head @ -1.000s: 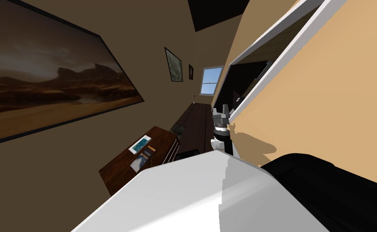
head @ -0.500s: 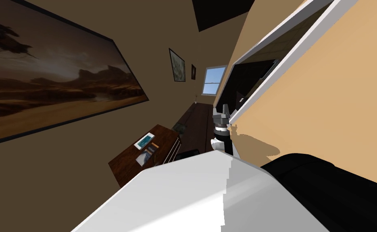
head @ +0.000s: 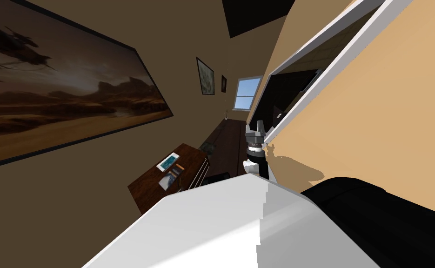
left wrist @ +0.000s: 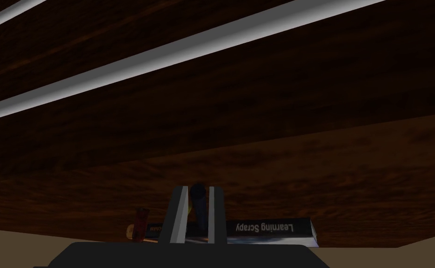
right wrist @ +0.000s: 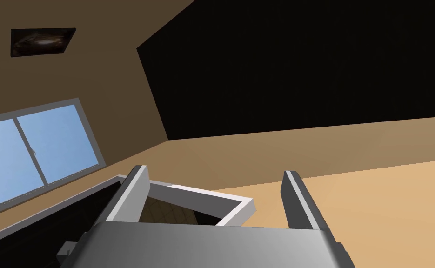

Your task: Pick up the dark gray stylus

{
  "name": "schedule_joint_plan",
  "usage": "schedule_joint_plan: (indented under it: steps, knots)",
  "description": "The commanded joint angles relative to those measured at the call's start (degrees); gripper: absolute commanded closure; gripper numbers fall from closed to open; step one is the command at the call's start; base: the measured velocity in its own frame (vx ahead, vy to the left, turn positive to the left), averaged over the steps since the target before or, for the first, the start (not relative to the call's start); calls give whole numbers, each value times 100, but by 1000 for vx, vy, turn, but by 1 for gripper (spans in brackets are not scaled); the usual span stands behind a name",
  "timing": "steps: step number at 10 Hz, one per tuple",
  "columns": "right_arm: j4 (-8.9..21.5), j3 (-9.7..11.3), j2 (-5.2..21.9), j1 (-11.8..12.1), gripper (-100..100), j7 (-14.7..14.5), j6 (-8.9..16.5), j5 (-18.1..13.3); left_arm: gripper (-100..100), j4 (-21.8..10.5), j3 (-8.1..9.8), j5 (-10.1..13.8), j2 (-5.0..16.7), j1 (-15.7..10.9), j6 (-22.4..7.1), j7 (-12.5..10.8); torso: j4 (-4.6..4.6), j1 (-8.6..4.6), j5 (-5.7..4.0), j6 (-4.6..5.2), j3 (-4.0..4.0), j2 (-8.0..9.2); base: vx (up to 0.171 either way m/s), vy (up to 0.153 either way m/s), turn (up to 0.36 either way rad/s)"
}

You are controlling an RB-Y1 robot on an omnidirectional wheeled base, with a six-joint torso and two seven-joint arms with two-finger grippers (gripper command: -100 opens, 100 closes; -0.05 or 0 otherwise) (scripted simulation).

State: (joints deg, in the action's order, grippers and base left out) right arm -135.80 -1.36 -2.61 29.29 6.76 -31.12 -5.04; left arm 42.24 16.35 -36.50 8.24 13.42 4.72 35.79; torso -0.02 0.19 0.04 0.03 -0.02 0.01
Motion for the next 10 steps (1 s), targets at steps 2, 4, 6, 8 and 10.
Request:
schedule_joint_plan:
  steps: [2,4,6,8,10]
  knots:
    - [0,0,0,0,0,0,0,0,100,0,0,0,0,0,0,0,0,1,0,0,0,-1,0,0,0]
    - [0,0,0,0,0,0,0,0,100,164,-74,43,67,233,33,-117,0,1,0,0,0,-1,14,-21,-49]
    - [0,1,0,0,0,0,0,0,100,315,-148,100,172,494,105,-266,-3,-22,-4,0,-7,-13,50,-62,-82]
    - [0,0,0,0,0,0,0,0,100,466,-221,158,277,754,177,-415,-3,-20,-4,0,-9,-17,52,-47,-69]
    - [0,0,0,0,0,0,0,0,100,617,-295,215,382,1015,249,-564,-3,-16,-2,1,-9,-16,41,-42,-73]
